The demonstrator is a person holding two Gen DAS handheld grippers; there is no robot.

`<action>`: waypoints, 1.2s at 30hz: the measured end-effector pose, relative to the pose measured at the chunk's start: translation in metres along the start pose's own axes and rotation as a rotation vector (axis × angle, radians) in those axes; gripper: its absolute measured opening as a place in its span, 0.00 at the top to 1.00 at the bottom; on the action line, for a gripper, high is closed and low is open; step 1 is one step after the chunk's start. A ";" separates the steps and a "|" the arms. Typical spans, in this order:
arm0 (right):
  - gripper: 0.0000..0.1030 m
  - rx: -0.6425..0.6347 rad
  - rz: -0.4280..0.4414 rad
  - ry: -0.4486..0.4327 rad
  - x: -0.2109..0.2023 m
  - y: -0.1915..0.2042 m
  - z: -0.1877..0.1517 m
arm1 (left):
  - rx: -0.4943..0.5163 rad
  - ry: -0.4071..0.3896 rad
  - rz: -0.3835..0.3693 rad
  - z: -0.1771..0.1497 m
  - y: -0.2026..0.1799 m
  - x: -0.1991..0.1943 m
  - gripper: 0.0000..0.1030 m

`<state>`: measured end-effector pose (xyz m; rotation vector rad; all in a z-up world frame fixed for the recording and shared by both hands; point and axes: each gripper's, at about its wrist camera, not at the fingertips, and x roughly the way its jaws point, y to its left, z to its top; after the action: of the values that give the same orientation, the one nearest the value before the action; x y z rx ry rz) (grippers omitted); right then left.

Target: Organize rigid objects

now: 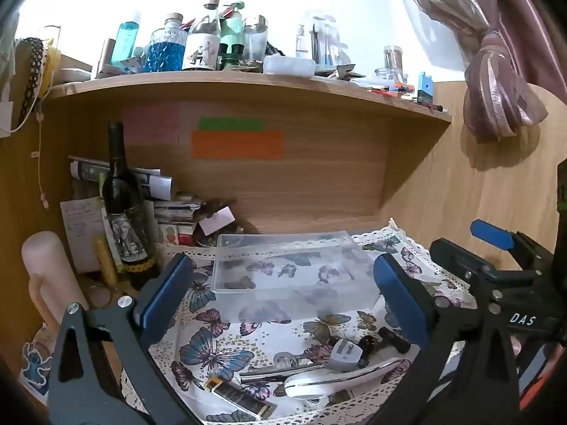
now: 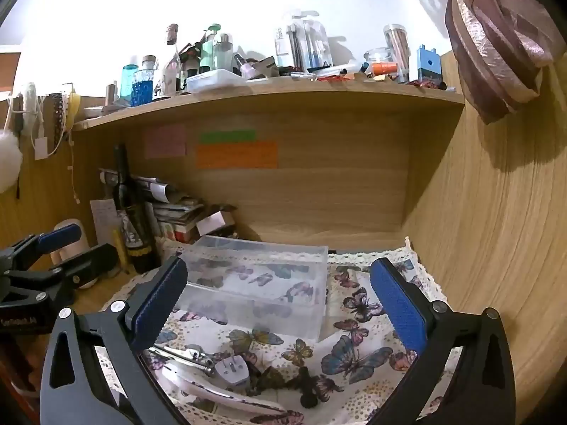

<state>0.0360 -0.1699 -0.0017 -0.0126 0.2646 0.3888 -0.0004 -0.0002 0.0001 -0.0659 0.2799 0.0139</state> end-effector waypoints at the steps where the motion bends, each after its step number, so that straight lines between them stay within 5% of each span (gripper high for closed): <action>1: 0.00 0.002 0.003 0.002 -0.001 0.000 0.000 | -0.001 0.000 -0.001 0.000 0.000 0.000 0.00; 36: 0.00 0.027 0.018 0.021 -0.002 0.000 0.006 | 0.003 -0.011 -0.009 0.008 -0.005 -0.004 0.00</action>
<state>0.0357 -0.1707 0.0046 0.0120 0.2908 0.4033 -0.0021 -0.0051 0.0089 -0.0641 0.2684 0.0049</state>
